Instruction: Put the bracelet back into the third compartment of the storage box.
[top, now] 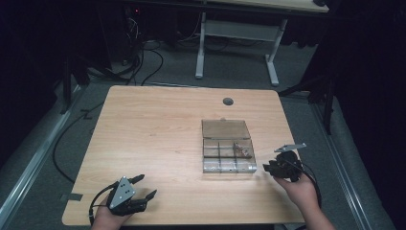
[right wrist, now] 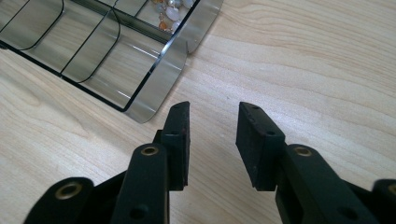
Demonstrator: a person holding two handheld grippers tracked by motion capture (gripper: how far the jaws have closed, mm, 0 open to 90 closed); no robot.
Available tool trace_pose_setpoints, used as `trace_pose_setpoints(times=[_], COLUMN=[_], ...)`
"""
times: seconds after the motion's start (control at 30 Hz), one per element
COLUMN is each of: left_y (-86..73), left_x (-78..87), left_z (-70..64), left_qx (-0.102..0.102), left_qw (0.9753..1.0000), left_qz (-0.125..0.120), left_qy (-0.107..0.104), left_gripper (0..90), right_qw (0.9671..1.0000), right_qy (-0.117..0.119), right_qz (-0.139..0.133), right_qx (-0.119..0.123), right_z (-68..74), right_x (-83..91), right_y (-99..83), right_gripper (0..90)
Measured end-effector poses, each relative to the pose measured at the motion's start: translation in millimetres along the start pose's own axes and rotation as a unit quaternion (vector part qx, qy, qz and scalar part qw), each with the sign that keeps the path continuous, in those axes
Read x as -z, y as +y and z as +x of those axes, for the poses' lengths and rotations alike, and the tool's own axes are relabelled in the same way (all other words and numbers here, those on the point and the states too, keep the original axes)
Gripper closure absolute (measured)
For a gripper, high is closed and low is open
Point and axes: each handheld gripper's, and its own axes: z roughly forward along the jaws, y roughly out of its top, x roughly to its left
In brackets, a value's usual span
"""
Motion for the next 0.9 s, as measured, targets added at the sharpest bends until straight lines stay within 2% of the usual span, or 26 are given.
trace_pose_setpoints(times=[0.07, 0.1, 0.17, 0.27, 0.33, 0.57, 0.6, 0.8, 0.9], left_y=[0.0, 0.0, 0.0, -0.2, 0.0, 0.2, 0.3, 0.9, 1.0], left_x=[0.1, 0.2, 0.1, -0.1, 0.0, -0.6, -0.7, -2.1, -2.2], left_z=[0.3, 0.4, 0.6, 0.5, 0.6, 0.6, 0.5, -0.1, -0.1], left_qx=[0.000, 0.000, 0.001, 0.004, 0.003, 0.006, 0.005, 0.002, 0.002], left_qw=[1.0000, 1.0000, 1.0000, 1.0000, 1.0000, 1.0000, 0.9999, 0.9999, 0.9999], left_qz=[0.000, 0.000, 0.000, 0.000, 0.000, 0.003, 0.003, 0.010, 0.011], left_qy=[0.000, 0.001, 0.002, 0.001, 0.004, 0.007, 0.008, 0.010, 0.009], left_gripper=[31.0, 30.9, 30.9, 30.8, 30.8, 30.8, 30.7, 30.6, 30.7], right_qw=[0.9999, 0.9994, 0.9991, 0.9980, 0.9964, 0.9890, 0.9874, 0.9850, 0.9856], right_qy=[-0.003, -0.006, -0.013, -0.010, -0.013, -0.010, -0.016, -0.006, -0.005], right_qz=[-0.016, -0.033, -0.040, -0.063, -0.083, -0.143, -0.156, -0.170, -0.165], right_qx=[-0.002, -0.006, -0.004, -0.003, -0.003, -0.036, -0.024, -0.031, -0.033], right_z=[1.3, 3.4, 5.0, 10.9, 14.4, 20.9, 22.5, 20.5, 20.5], right_x=[-1.5, -3.4, -4.7, -7.1, -9.2, -21.6, -19.7, -16.3, -17.1], right_y=[-6.6, -14.3, -17.9, -28.4, -35.4, -59.5, -61.0, -65.5, -64.7], right_gripper=[62.5, 60.7, 60.3, 58.9, 57.9, 56.3, 55.3, 54.0, 53.6])
